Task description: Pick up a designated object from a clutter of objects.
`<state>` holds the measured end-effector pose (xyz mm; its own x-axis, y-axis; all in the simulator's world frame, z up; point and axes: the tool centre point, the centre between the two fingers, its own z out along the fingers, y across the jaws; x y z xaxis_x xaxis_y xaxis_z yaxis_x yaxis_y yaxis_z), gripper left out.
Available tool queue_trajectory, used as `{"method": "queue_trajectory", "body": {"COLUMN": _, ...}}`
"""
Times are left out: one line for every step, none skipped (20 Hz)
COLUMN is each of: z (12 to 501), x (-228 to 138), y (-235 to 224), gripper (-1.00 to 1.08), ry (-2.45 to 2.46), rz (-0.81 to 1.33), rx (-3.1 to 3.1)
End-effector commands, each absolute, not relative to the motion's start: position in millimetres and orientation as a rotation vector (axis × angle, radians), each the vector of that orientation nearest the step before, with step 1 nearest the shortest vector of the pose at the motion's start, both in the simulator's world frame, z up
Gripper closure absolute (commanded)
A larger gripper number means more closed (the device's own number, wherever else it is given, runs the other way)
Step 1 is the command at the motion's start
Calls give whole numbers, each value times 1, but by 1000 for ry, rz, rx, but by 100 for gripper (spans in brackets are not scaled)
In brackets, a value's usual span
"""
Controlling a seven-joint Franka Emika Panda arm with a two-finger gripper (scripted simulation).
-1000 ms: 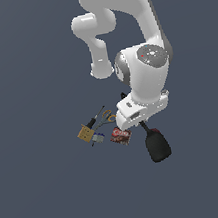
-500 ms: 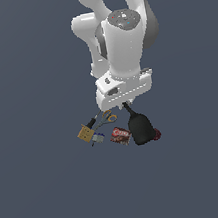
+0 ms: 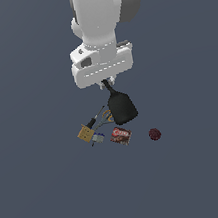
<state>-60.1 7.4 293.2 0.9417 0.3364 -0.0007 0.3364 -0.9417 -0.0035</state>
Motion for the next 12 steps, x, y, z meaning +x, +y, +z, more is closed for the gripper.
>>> {"method": "queue_trajectory", "body": {"z": 313, "x": -74, "y": -8, "gripper": 108, "ry": -536, "rz": -1, "rx": -3091}}
{"method": "queue_trajectory", "body": {"z": 321, "x": -79, "y": -14, "gripper": 108, "ry": -536, "rz": -1, "rx": -3091}}
{"method": "queue_trajectory", "body": {"z": 328, "x": -83, "y": -19, "gripper": 108, "ry": -536, "rz": -1, "rx": -3091}}
{"method": "queue_trajectory", "body": {"z": 335, "x": -88, "y": -25, "gripper": 108, "ry": -536, "rz": -1, "rx": -3091}}
{"method": "queue_trajectory", "body": {"z": 342, "x": -92, "y": -30, "gripper": 108, "ry": -536, "rz": -1, "rx": -3091}}
{"method": "queue_trajectory", "body": {"z": 348, "x": -97, "y": -35, "gripper": 108, "ry": -536, "rz": -1, "rx": -3091}}
{"method": "queue_trajectory", "body": {"z": 354, "x": -101, "y": -40, "gripper": 108, "ry": -536, "rz": -1, "rx": -3091}}
{"method": "queue_trajectory", "body": {"z": 360, "x": -104, "y": -45, "gripper": 108, "ry": -536, "rz": -1, "rx": -3091}}
{"method": "queue_trajectory", "body": {"z": 366, "x": -108, "y": -49, "gripper": 108, "ry": -536, "rz": -1, "rx": -3092}}
{"method": "queue_trajectory", "body": {"z": 371, "x": -111, "y": -54, "gripper": 108, "ry": -536, "rz": -1, "rx": -3092}}
{"method": "queue_trajectory", "body": {"z": 376, "x": -114, "y": -58, "gripper": 108, "ry": -536, "rz": -1, "rx": -3092}}
{"method": "queue_trajectory", "body": {"z": 381, "x": -117, "y": -62, "gripper": 108, "ry": -536, "rz": -1, "rx": -3093}}
